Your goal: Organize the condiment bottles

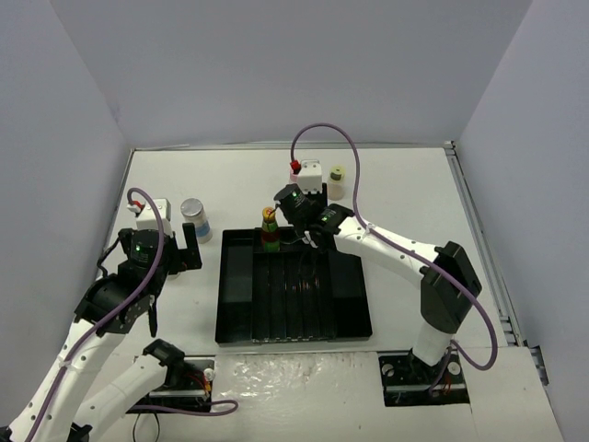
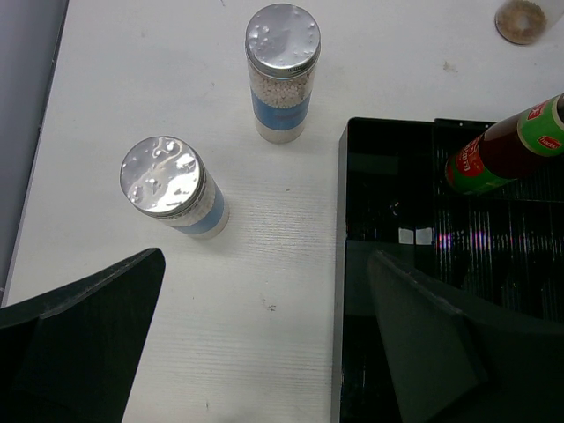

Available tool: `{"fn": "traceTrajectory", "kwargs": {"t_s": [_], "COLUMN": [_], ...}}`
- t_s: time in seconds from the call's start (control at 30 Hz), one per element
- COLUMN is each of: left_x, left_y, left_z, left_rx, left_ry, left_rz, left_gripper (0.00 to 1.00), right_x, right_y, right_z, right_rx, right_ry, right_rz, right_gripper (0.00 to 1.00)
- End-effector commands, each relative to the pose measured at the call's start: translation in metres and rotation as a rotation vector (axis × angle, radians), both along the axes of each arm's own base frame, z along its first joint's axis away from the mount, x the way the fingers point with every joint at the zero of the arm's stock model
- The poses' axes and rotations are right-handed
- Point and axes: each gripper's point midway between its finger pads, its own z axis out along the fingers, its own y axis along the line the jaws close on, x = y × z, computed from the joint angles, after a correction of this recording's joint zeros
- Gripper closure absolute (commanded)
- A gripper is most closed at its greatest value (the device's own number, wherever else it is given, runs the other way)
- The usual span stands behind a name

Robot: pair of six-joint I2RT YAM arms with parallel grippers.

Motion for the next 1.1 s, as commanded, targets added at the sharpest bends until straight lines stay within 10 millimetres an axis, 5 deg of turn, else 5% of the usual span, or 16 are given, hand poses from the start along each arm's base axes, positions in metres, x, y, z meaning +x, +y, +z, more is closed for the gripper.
{"fn": "traceTrajectory", "kwargs": {"t_s": [0.0,0.5,1.07], "left_x": [0.009,0.01,0.01], "left_y": [0.001,0.0,0.0], "left_z": [0.013,0.011,0.011], "left_rx": [-0.007,-0.001,-0.007], "left_ry": [-0.051,-0.043,-0.041], "left_rz": [0.019,0.016,0.016], "left_gripper": [0.03,0.03,0.03], "right_x": [0.015,-0.006,-0.019], "right_y": [0.016,0.024,0.005], "right_z": [0.028,0.025,0.024], "right_rx": [0.098,0.093,0.075], "right_ry": [-0.097,-0.099,-0.108], "right_rz": [-0.04,-0.025,-0.066], "right_gripper": [1.0,1.0,1.0]}}
